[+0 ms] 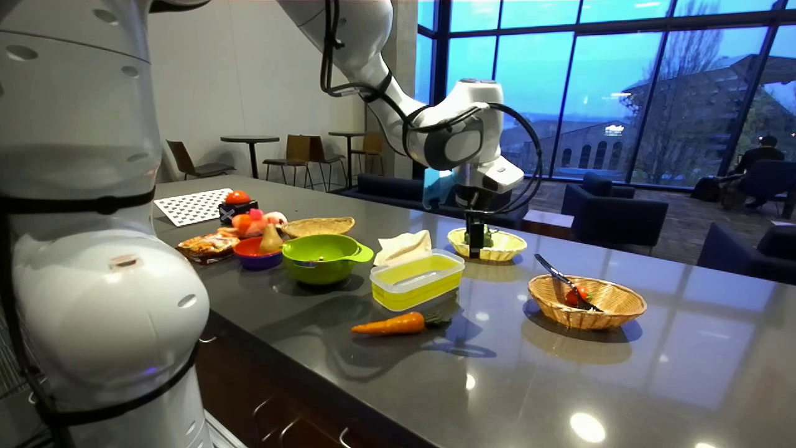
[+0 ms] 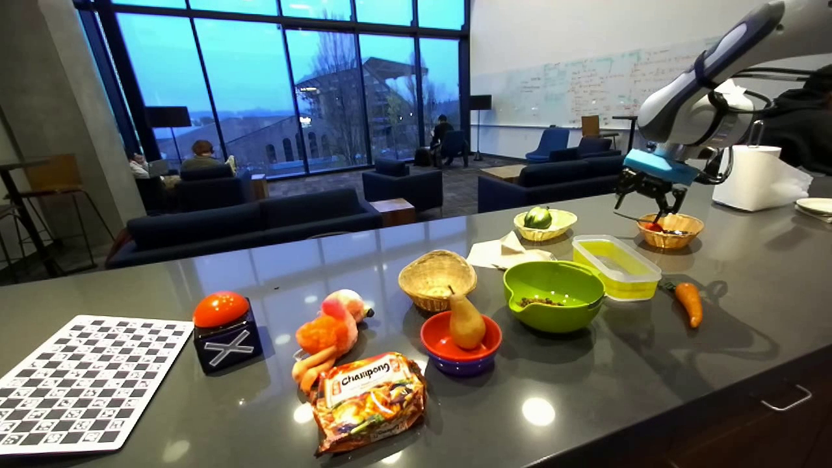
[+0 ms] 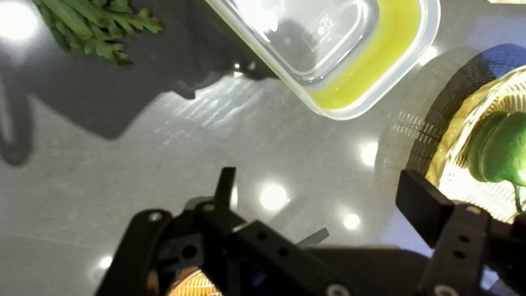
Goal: Remove the basket from the yellow container.
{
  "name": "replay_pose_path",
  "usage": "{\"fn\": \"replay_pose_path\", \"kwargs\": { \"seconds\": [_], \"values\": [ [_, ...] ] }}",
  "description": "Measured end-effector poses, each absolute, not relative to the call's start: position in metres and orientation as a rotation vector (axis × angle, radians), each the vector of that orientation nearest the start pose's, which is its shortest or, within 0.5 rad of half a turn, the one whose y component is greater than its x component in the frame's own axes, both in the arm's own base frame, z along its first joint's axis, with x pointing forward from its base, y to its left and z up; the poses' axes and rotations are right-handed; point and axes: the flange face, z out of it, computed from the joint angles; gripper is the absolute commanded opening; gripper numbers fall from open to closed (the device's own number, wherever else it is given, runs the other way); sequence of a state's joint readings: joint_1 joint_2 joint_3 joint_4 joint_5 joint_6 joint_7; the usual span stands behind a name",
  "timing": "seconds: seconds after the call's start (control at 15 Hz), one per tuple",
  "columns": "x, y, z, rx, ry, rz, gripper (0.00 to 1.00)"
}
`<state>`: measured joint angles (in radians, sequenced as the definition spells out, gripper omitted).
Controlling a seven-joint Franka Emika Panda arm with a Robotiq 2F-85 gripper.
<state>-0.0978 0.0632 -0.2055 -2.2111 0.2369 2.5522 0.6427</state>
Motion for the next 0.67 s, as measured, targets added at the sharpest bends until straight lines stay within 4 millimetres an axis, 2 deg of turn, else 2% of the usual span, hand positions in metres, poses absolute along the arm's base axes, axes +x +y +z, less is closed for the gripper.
{"fn": "replay_pose_path", "kwargs": {
  "seconds": [0.4, 0.67],
  "values": [
    [0.5, -0.165, 0.383, -2.476, 1.562, -0.355, 1.0],
    [0.489, -0.167, 0.386, -2.47, 1.562, -0.356, 1.0]
  ]
}}
